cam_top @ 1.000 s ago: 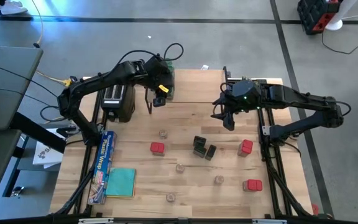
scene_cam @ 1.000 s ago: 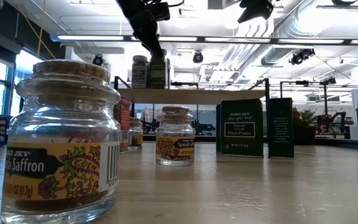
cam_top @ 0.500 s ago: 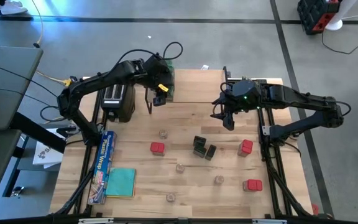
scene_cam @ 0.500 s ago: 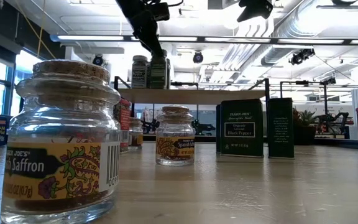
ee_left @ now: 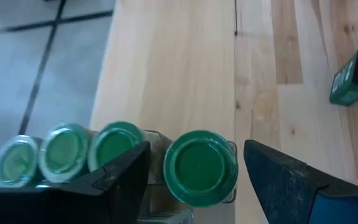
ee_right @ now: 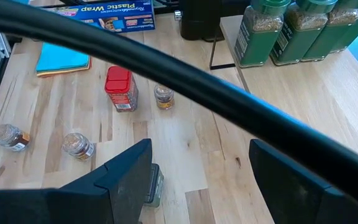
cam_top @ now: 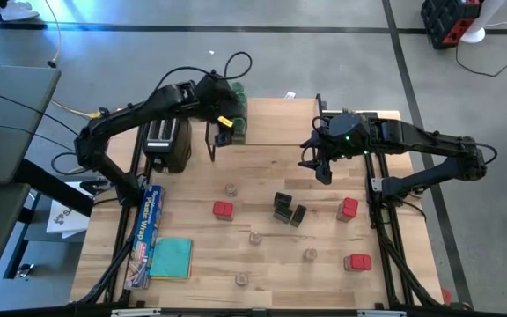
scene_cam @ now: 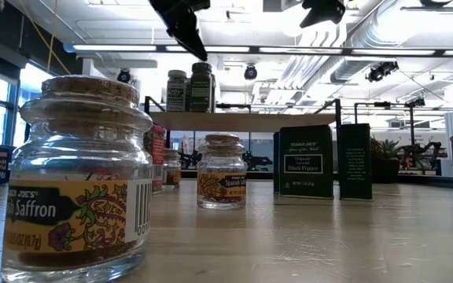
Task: Shelf spices
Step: Put the green seasoning bottle on the shelf aligned with the other green seasoning bottle, then put the bottom left black seasoning can on the shelf
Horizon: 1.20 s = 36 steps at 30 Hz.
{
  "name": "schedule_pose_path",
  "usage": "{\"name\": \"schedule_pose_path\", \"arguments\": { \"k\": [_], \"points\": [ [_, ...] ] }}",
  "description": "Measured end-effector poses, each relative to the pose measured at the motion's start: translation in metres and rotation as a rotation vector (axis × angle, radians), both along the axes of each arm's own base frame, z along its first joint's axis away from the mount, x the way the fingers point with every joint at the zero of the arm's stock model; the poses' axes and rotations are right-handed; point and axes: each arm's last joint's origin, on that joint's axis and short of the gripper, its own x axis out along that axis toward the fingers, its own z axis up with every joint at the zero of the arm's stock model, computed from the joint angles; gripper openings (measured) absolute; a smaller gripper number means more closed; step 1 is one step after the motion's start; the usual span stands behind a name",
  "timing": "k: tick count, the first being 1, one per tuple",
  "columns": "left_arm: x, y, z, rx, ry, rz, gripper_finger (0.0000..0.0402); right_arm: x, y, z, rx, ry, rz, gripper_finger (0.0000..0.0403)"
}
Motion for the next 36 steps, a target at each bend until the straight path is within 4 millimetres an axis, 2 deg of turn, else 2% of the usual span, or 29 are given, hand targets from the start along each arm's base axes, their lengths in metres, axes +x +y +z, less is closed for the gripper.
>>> {"name": "schedule_pose_path", "arguments": {
  "k": [4,7,11,14,16,19,24,28,31,36],
  "points": [
    [-0.008,-0.007,0.012,0.023,-0.035,-0.013,0.0257,0.0,0.001,0.0,0.0,0.0,0.004,0.0263],
    [-0.017,-0.02,0.021,0.025,-0.041,-0.038,0.0257,0.001,0.01,0.0,-0.035,0.005,0.015,0.0263],
    [-0.026,-0.047,0.031,0.006,-0.085,-0.081,0.0254,0.004,0.043,-0.006,-0.147,-0.006,0.071,0.0263],
    [-0.033,-0.079,0.028,0.026,-0.128,-0.118,0.0242,0.005,0.08,-0.03,-0.232,-0.034,0.099,0.0263],
    [-0.038,-0.101,0.021,0.066,-0.158,-0.101,0.0232,0.004,0.1,-0.054,-0.245,-0.063,0.073,0.0263],
    [-0.05,-0.134,0.005,0.092,-0.208,-0.065,0.0218,-0.001,0.121,-0.089,-0.125,-0.118,0.02,0.0263],
    [-0.066,-0.182,-0.034,0.009,-0.282,-0.024,0.0202,-0.003,0.133,-0.132,0.113,-0.183,0.031,0.0263],
    [-0.075,-0.212,-0.07,-0.051,-0.329,0.019,0.0198,0.007,0.14,-0.153,0.11,-0.174,0.034,0.0263],
    [-0.083,-0.226,-0.092,-0.055,-0.343,0.08,0.0197,0.024,0.147,-0.158,0.049,-0.132,-0.007,0.0263],
    [-0.094,-0.239,-0.107,-0.056,-0.38,0.149,0.0197,0.047,0.151,-0.17,-0.041,0.082,-0.148,0.0263]
  ]
}}
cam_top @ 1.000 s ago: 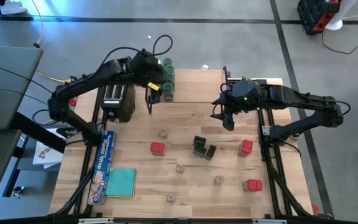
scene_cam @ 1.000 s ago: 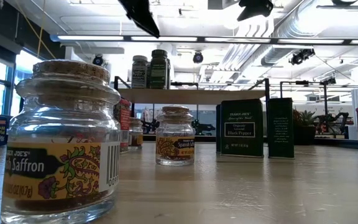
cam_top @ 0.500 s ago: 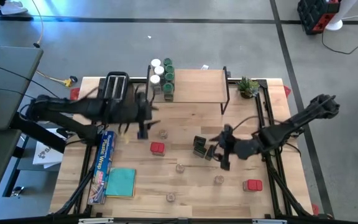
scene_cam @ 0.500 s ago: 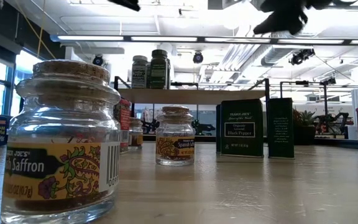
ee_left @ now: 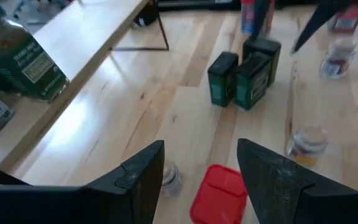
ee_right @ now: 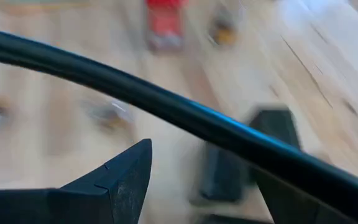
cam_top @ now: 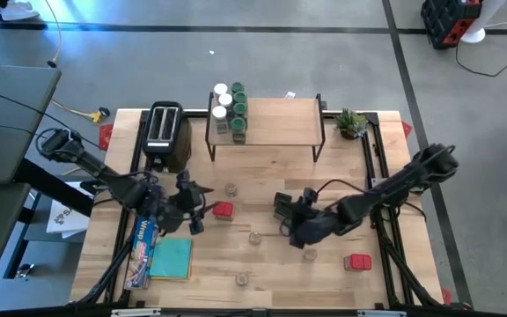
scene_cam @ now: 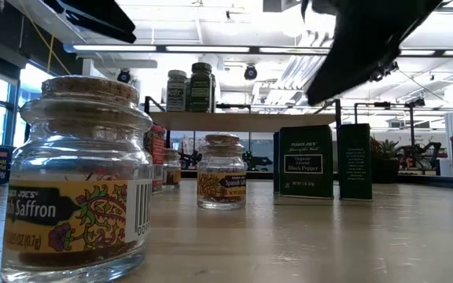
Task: Shelf spices
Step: Put the bottom left black seasoning can on the shelf
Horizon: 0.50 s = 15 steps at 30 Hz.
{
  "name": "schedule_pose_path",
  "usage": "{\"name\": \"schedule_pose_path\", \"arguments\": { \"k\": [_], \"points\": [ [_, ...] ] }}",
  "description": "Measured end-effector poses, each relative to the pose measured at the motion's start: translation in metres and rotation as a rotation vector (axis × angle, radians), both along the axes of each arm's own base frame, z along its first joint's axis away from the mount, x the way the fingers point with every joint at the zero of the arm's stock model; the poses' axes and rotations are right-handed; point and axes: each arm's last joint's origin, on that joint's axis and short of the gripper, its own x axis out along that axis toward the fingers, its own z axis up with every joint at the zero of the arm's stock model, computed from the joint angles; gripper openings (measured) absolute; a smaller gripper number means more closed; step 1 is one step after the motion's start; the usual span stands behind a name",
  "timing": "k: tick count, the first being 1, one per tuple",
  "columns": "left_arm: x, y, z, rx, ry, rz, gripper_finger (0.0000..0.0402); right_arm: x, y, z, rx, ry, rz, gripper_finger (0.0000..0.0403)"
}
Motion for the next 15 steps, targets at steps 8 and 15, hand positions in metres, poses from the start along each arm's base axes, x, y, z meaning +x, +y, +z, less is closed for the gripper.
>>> {"name": "schedule_pose_path", "arguments": {
  "k": [8,15],
  "points": [
    [-0.006,-0.009,0.001,0.04,-0.03,0.004,0.0197,0.026,0.006,-0.023,-0.004,0.217,-0.142,0.0263],
    [-0.006,-0.009,0.001,0.04,-0.031,0.004,0.0197,0.035,0.002,-0.036,0.019,0.248,-0.173,0.0201]
  ]
}}
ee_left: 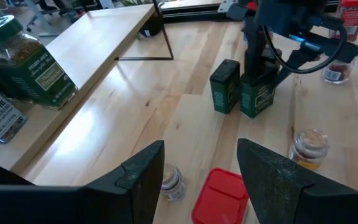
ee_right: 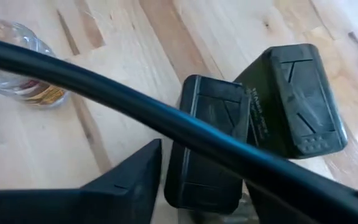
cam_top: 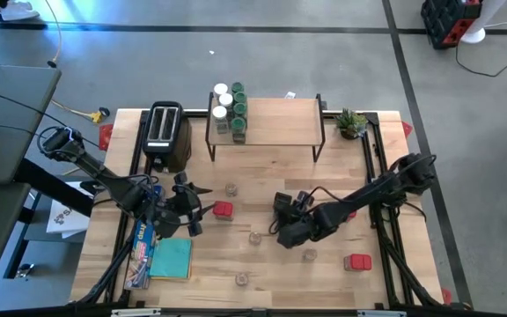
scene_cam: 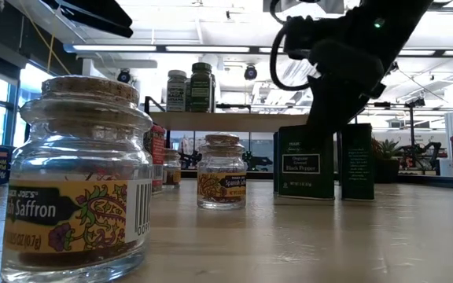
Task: Shelf spices
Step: Put the bottom left black seasoning can on the shelf
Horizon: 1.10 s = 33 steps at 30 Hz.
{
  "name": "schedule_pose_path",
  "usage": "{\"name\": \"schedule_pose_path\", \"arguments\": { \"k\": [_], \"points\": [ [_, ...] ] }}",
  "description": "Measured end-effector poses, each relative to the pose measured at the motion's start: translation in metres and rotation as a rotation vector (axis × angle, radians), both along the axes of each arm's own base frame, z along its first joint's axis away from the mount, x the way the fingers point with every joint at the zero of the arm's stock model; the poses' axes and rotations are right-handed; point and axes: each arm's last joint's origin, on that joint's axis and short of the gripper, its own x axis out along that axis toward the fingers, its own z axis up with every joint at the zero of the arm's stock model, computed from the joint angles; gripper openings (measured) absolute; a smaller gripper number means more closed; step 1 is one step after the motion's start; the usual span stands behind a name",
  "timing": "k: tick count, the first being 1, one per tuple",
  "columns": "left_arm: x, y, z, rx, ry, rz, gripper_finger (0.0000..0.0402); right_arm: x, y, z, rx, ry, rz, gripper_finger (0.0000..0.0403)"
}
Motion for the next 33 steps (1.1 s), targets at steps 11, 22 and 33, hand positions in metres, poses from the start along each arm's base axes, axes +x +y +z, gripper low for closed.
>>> {"name": "schedule_pose_path", "arguments": {
  "k": [11,22,33],
  "points": [
    [0.0,0.0,0.0,-0.001,-0.002,-0.001,0.0197,0.017,0.002,0.042,0.032,-0.087,0.144,0.0115],
    [0.0,0.004,0.003,0.077,-0.003,0.022,0.0197,0.027,-0.121,0.199,-0.23,-0.112,0.291,0.0115],
    [-0.001,0.052,0.021,0.23,0.08,0.064,0.0197,0.014,-0.343,0.185,-0.089,-0.275,0.38,0.0115]
  ]
}}
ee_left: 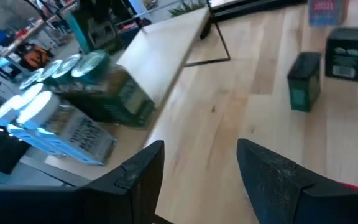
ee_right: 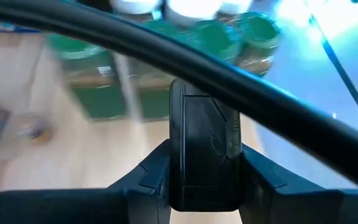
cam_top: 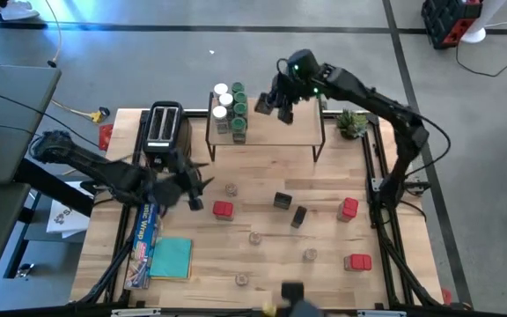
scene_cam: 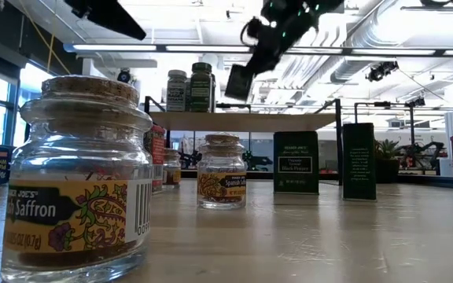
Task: Shelf spices
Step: Put the bottom left black seasoning can on the shelf
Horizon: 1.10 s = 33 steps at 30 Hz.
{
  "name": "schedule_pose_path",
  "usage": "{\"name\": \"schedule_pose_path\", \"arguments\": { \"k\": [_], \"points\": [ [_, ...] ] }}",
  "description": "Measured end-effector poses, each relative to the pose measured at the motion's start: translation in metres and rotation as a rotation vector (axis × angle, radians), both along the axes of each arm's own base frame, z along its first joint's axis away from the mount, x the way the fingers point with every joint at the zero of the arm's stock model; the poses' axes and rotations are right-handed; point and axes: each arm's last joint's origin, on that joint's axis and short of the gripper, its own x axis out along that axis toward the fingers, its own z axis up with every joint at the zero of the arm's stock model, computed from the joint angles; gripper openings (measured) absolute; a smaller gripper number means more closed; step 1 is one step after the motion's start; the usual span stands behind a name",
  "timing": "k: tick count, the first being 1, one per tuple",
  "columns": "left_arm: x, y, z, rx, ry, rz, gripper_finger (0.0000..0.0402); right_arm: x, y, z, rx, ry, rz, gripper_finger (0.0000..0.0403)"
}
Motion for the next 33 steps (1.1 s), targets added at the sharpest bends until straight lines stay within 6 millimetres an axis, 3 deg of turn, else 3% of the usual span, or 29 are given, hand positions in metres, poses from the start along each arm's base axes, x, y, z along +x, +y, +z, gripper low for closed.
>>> {"name": "schedule_pose_path", "arguments": {
  "k": [4,8,18,29,33],
  "points": [
    [-0.011,0.021,0.018,-0.064,-0.069,-0.014,0.0197,0.008,-0.037,-0.018,0.008,0.007,0.024,0.0115],
    [-0.023,0.033,0.03,-0.1,-0.136,-0.008,0.0197,0.018,-0.055,-0.028,0.029,0.081,0.054,0.0115],
    [-0.029,0.037,0.033,-0.128,-0.155,-0.025,0.0197,0.036,-0.071,-0.043,0.061,0.133,0.073,0.0146],
    [-0.02,0.03,0.026,-0.192,-0.123,-0.077,0.0197,0.039,-0.073,-0.042,-0.05,0.13,0.15,0.0157],
    [-0.02,0.029,0.026,-0.204,-0.121,-0.085,0.0197,0.039,-0.074,-0.042,-0.062,0.125,0.156,0.0179]
  ]
}}
